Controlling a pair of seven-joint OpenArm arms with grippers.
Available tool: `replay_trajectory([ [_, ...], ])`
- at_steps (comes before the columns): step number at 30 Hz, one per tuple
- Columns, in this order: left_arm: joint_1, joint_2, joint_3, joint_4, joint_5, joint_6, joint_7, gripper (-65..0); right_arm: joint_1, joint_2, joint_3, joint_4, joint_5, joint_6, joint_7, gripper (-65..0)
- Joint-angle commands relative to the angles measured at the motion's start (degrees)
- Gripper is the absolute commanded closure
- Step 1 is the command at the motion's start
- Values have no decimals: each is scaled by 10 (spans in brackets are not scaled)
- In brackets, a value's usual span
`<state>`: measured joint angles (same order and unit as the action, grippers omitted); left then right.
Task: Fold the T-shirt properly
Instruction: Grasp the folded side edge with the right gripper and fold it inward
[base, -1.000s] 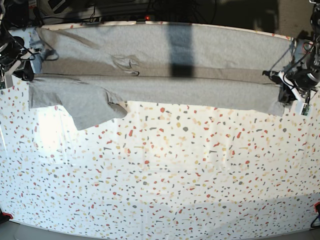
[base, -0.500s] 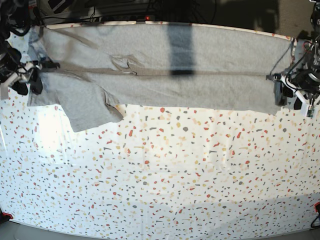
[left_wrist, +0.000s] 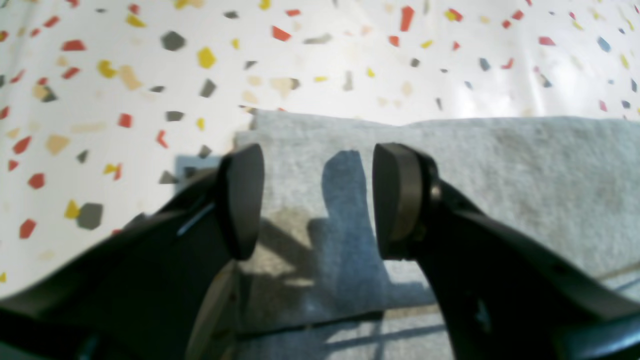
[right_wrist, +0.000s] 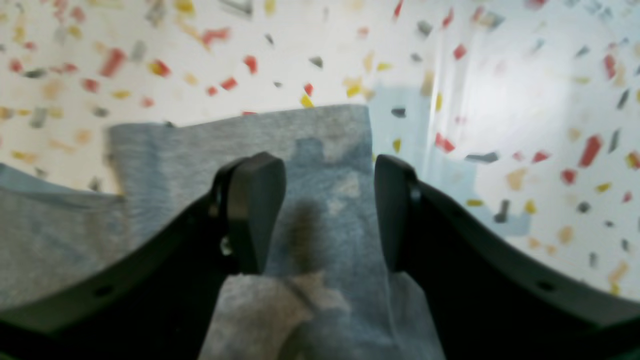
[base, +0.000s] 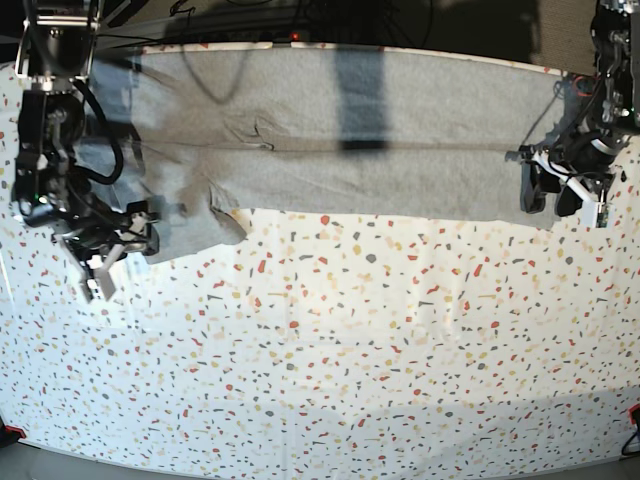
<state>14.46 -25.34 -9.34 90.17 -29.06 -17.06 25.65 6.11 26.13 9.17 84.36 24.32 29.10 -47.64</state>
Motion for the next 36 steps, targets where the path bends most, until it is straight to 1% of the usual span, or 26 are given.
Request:
replay_trajectory([
  [1,-3,-10,-5,10,-3,-1,-16,-340,33,10,-8,-13,-6,-6,17,-328],
  [3,-3,-10,-5,10,-4,-1,-18,-340,70,10,-25,-59,-19,-7,17,-328],
  [6,-3,-10,-5,10,-3,-1,-17,-340,119,10,-37,-120,-19,-7,17,-328],
  [8,-3,-10,-5,10,-3,-1,-17,-340,144,10,-43,-157,-22,-7,17,-328],
  [11,-3,-10,-5,10,-3,-1,-17,-340,173,10,-51,-217,-46,-6,17,-328],
  [12,-3,-10,-5,10,-3,-1,-17,-340,179,10,-52,-237,-47,-5,15,-328],
  [16,-3,-10,-5,10,-3,-1,-17,-340,191,10,-52,-292,-46,30,11,-328],
  [19,-3,-10,-5,10,-3,-1,-18,-340,191,9,-52,-310,-47,35,10,-327],
  [22,-3,-10,-5,10,0,-1,-19,-340,191,4,-52,-314,-47,35,-17,-322],
  [24,-3,-10,-5,10,5,-1,-21,-340,191,-1,-52,-314,-46,38,-31,-280],
  [26,-3,-10,-5,10,5,-1,-21,-340,191,-8,-52,-314,-46,58,-42,-243],
  [28,-3,-10,-5,10,5,-1,-21,-340,191,-19,-52,-314,-46,70,-45,-234],
  [29,-3,-10,-5,10,5,-1,-21,-340,191,-25,-52,-314,-47,70,-45,-234],
  [30,-3,-10,-5,10,5,-1,-21,-340,191,-30,-52,-314,-46,70,-45,-217],
  [32,-3,-10,-5,10,5,-1,-21,-340,191,-37,-52,-314,-47,70,-45,-147],
  [34,-3,-10,-5,10,5,-1,-21,-340,191,-38,-52,-314,-46,70,-45,-72],
  [36,-3,-10,-5,10,5,-1,-18,-340,191,-37,-52,-314,-47,70,-45,-12],
])
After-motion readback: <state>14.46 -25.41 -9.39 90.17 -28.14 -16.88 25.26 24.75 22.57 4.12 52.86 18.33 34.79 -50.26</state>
